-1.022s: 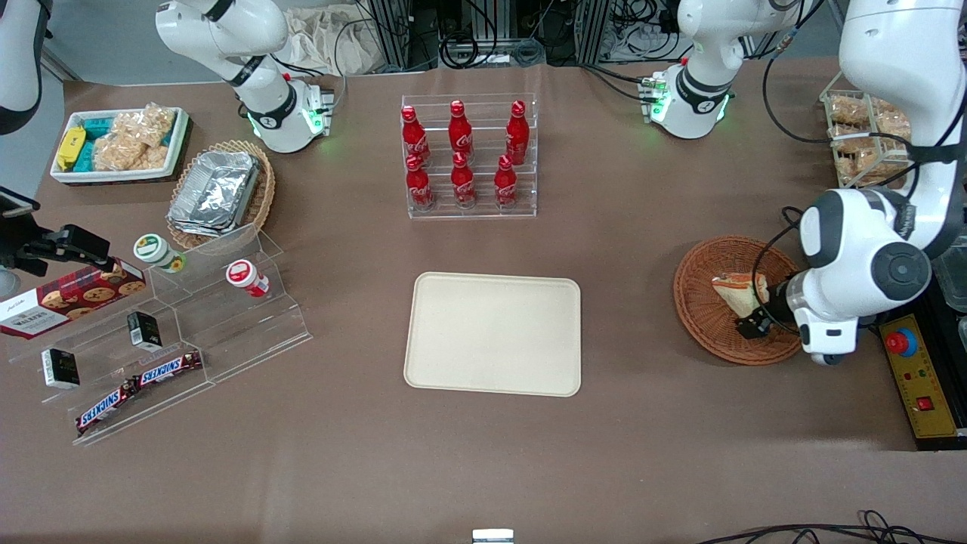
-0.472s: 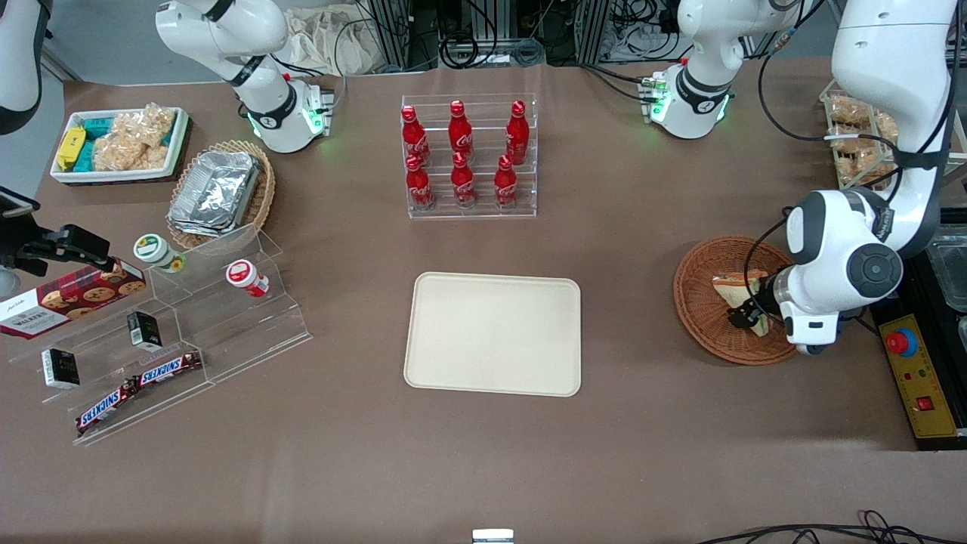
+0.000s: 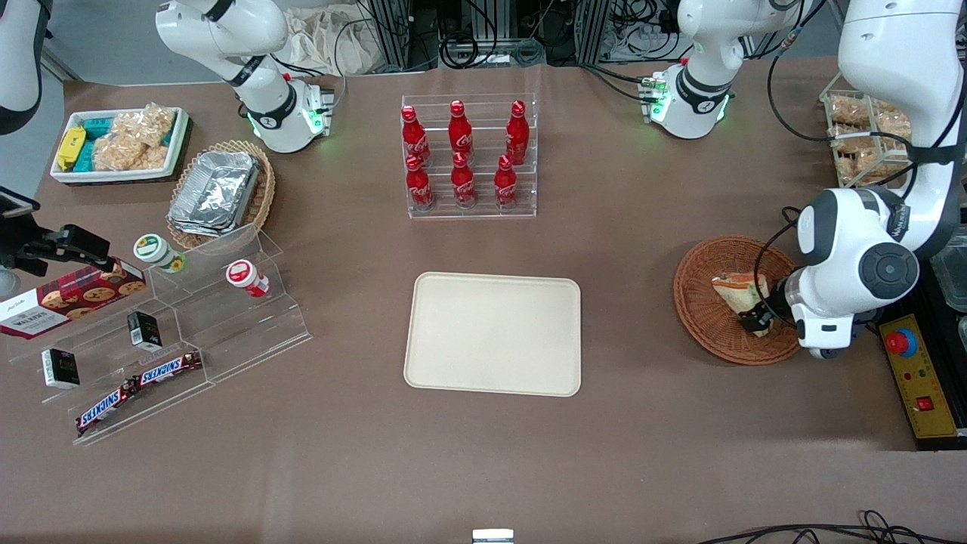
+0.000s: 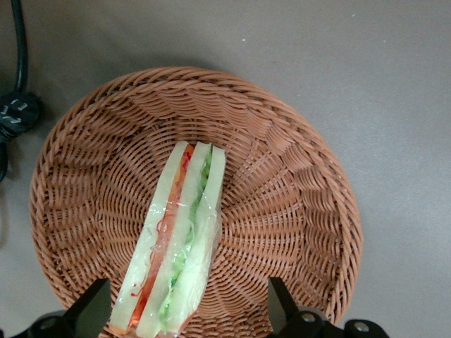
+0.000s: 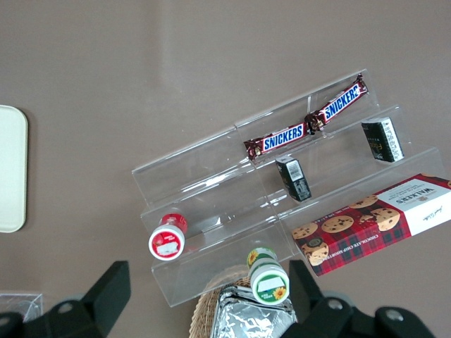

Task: Place sandwich from basket to tray
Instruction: 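Lower the left gripper and close it on the triangular sandwich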

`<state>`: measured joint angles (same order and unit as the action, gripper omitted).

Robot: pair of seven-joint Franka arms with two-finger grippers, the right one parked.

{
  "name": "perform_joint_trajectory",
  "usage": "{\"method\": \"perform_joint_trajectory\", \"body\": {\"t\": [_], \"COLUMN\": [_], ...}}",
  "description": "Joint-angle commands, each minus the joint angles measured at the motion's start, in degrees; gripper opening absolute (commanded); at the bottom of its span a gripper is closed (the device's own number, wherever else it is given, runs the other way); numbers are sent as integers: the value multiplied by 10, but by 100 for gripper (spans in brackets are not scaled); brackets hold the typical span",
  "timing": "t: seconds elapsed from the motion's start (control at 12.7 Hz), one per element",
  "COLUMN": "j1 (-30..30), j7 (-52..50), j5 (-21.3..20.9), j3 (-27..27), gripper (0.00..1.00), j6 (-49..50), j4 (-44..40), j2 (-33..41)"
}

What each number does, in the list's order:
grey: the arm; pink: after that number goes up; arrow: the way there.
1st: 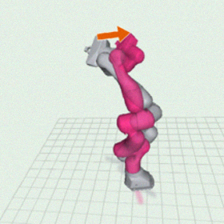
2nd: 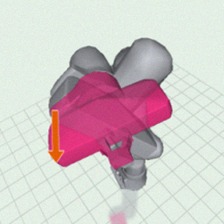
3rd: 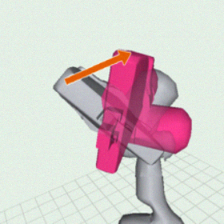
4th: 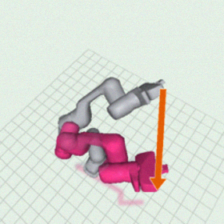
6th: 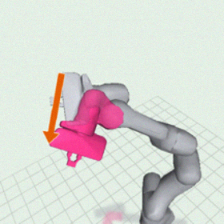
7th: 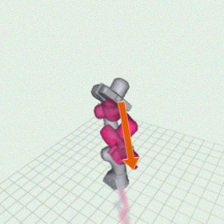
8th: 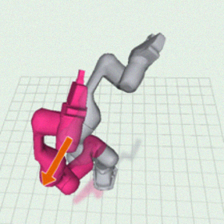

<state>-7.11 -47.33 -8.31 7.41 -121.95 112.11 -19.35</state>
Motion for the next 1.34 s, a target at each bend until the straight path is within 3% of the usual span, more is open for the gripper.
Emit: {"method": "perform_joint_trajectory", "body": {"t": [0.0,0.39,0.47,0.55,0.71,0.79,1.1,1.26], "j1": [1,-1,-1,-1,-1,-2,-22,-28], "j7": [-6,-10,-11,-13,-13,-14,-1,15], "j5": [-33,-34,-34,-33,-33,-32,-30,-22], "j3": [-2,-2,-1,-1,-2,-2,-1,-1], "gripper": [100,100,94,71,11,0,0,0], "j6": [10,-6,-17,-24,-25,-25,-15,13], "j4": [15,16,13,9,7,7,0,-52], "j2": [-2,-39,-44,-46,-48,-47,-15,-12]}}
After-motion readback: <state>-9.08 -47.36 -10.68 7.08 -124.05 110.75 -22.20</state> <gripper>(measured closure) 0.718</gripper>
